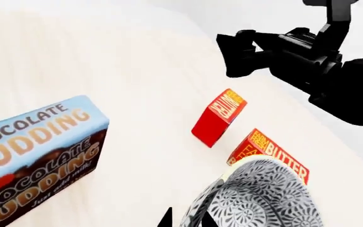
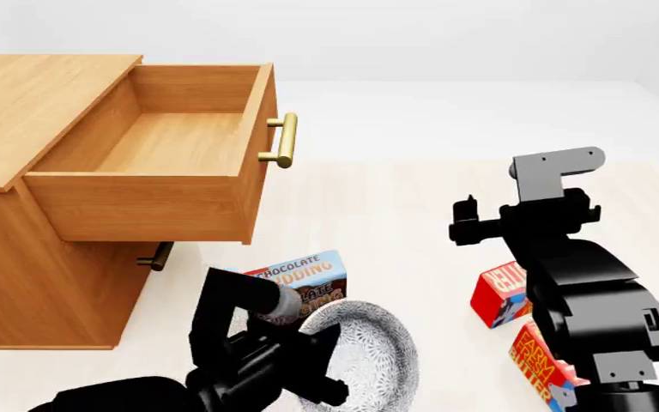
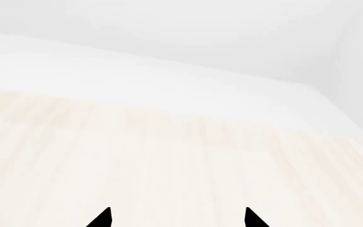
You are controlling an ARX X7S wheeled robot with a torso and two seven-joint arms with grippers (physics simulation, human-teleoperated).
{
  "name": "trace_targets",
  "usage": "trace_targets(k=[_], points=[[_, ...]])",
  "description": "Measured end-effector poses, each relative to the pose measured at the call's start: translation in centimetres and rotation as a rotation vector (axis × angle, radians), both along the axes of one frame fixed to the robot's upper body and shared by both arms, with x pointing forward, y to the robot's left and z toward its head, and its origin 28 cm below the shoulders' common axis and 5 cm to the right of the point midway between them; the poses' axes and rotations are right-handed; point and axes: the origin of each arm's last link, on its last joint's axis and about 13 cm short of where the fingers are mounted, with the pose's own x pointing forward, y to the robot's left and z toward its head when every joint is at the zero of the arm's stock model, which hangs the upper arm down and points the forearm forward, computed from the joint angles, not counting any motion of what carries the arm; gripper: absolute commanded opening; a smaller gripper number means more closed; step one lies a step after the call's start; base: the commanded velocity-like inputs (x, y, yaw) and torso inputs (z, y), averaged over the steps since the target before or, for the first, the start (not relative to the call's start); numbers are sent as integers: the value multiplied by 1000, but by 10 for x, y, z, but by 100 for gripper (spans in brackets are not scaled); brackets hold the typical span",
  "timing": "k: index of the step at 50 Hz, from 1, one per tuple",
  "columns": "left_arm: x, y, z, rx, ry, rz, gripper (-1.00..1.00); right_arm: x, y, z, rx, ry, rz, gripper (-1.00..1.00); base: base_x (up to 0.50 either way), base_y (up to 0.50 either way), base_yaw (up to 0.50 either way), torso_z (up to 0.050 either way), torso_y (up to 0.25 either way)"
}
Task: Put the bowl in the top drawer of the cabinet.
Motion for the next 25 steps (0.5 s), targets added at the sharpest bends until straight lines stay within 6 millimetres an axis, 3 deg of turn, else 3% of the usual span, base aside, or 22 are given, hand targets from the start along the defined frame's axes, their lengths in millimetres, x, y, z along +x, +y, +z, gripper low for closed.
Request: trace_targets(k=[25], points=[[7, 17, 78, -133, -140, 89, -100, -1, -2, -12, 18, 16, 4, 100, 0, 0, 0, 0, 0]])
